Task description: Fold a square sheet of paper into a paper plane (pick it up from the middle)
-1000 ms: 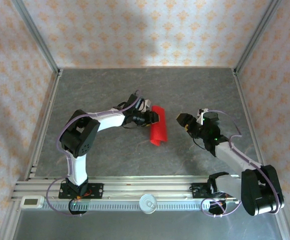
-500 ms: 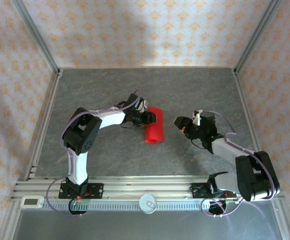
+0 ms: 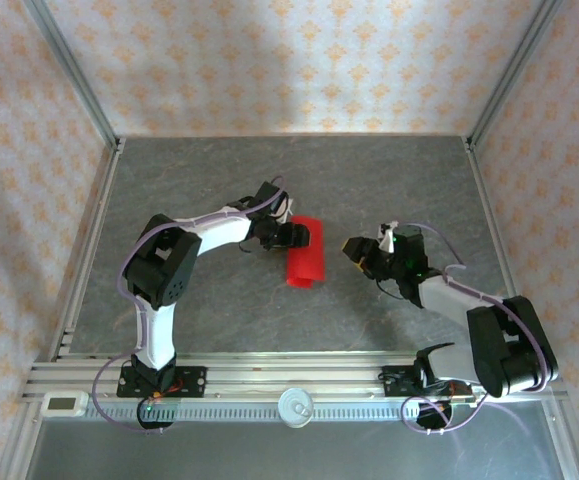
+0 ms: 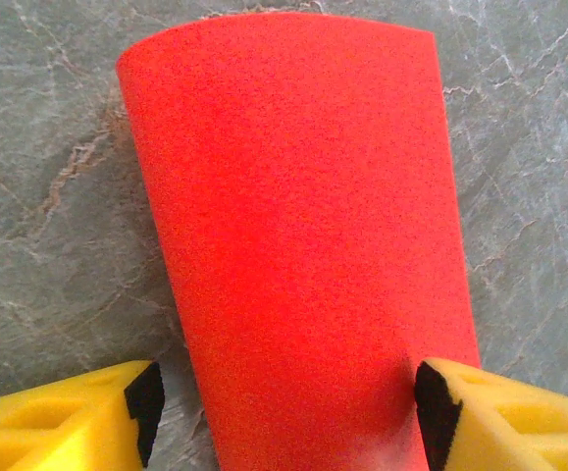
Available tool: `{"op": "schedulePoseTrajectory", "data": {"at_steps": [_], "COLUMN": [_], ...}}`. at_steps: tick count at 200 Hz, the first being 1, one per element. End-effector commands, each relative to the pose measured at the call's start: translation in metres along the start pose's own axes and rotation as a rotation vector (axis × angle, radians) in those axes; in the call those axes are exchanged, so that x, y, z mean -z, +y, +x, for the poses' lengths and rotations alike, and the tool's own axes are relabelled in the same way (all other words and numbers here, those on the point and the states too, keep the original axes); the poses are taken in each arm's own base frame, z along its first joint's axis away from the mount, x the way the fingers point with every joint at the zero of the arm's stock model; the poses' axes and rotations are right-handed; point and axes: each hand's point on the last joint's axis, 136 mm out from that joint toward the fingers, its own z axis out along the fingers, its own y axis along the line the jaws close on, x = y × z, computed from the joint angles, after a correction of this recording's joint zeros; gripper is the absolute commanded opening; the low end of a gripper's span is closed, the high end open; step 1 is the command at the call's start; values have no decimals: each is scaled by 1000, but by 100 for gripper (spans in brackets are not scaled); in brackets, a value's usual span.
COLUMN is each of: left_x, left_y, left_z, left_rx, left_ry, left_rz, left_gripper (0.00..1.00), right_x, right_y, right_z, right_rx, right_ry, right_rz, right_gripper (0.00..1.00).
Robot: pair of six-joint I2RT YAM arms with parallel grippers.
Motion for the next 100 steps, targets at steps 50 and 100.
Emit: {"op": "schedulePoseTrajectory", "data": {"at_steps": [50, 100], "left_x": [1, 4], "left_y": [23, 30], "left_z": [6, 7], "left_rx": [-81, -90], "left_ry": [49, 41], "left_rz": [-89, -116], "left_gripper": [71, 68], "right_x": [-5, -10], "right_y": [8, 18], "right_z": [6, 10], "right_rx": [-12, -13], "right_ry": [-18, -11], "right_rz": [-16, -43], "right_gripper": [43, 35]}}
